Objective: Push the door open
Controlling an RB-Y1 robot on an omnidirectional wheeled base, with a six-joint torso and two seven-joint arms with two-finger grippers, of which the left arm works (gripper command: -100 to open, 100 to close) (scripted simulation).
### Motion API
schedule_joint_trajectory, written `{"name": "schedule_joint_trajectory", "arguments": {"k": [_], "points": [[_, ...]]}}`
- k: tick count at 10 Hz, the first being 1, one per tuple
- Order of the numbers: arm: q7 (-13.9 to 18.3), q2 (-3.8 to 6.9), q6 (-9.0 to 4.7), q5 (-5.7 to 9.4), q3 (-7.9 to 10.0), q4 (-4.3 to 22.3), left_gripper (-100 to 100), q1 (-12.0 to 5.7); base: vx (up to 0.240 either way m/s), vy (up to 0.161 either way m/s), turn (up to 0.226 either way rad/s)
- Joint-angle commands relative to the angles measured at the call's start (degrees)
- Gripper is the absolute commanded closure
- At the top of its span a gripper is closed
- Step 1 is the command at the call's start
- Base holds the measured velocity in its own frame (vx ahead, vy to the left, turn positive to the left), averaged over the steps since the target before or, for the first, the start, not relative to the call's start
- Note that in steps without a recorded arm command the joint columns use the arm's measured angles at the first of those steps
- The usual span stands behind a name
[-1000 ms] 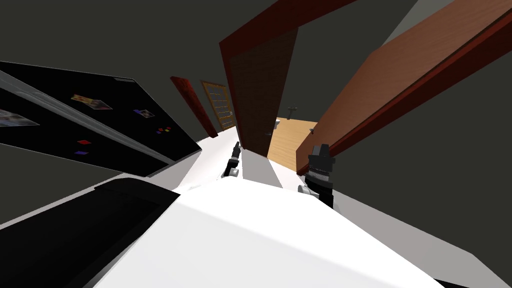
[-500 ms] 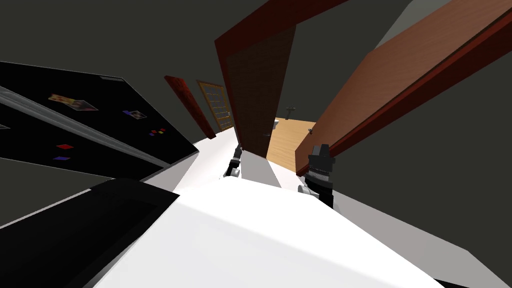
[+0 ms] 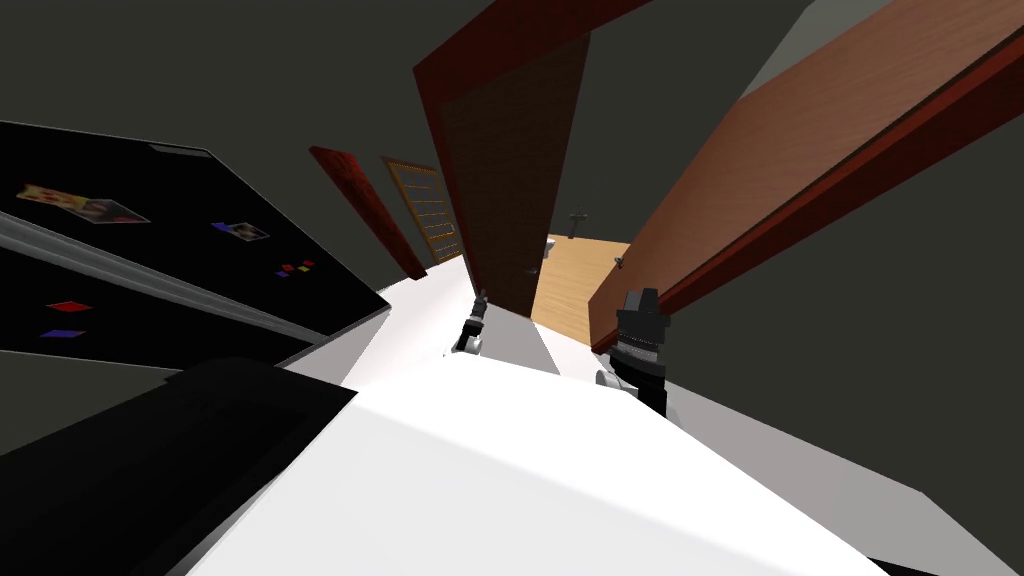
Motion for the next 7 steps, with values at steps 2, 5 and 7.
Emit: {"name": "schedule_joint_trajectory", "arguments": {"k": [2, 5, 7], "points": [[0.36, -0.02, -1.07, 0.16, -0.41, 3.92, -100, -1.45, 0.114, -0.001, -0.055], [0.7, -0.15, -2.17, 0.35, -0.83, 8.61, -100, -3.41, 0.099, -0.01, -0.052], [0.92, -0.3, -2.89, 0.47, -1.1, 11.67, -100, -4.7, 0.102, 0.002, -0.064]]}}
